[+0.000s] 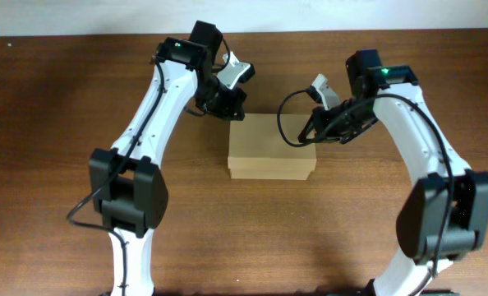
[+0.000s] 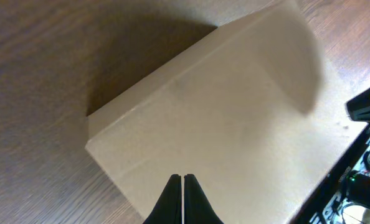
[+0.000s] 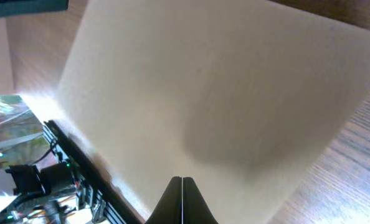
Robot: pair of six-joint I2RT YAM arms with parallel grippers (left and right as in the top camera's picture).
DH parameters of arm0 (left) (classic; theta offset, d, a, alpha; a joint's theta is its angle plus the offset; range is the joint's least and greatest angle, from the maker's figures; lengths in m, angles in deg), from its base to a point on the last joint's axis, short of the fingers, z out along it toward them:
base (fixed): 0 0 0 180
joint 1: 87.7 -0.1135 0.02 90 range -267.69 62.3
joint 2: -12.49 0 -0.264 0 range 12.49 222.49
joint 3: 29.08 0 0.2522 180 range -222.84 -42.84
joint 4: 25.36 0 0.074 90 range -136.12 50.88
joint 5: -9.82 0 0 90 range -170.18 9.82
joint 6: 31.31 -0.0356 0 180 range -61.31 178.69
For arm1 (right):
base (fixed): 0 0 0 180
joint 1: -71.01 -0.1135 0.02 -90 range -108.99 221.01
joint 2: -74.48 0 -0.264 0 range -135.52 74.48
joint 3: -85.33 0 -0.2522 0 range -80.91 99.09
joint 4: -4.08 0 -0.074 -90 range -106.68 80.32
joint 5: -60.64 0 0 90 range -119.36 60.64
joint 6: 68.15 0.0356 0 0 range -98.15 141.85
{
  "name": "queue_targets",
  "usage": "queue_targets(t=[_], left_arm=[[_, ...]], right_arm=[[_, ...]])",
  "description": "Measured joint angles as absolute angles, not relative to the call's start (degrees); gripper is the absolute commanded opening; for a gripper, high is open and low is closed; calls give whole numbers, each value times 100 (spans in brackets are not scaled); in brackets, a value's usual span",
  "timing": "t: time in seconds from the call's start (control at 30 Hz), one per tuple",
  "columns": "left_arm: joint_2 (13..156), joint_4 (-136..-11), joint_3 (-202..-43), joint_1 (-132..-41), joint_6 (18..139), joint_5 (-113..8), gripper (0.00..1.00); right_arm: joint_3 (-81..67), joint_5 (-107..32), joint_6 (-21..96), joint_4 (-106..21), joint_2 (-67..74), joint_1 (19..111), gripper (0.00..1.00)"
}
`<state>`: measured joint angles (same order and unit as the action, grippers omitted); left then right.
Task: Pack container
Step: 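Fold the box lid forward and down with both grippers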
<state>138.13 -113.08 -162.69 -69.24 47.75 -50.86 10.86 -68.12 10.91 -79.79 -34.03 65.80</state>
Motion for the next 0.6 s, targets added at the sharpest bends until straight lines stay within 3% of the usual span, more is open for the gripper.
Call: queue_targets(t=[0.33, 0.6], left_arm=[[12627, -11662, -16125, -6600, 4432, -5127, 2], [12235, -10932, -14361, -6441, 3868, -5127, 2]], right_arm=[[583, -6641, 1026, -8010, -2231, 6580, 4], [-250, -6624, 964, -7102, -2231, 6576, 4]])
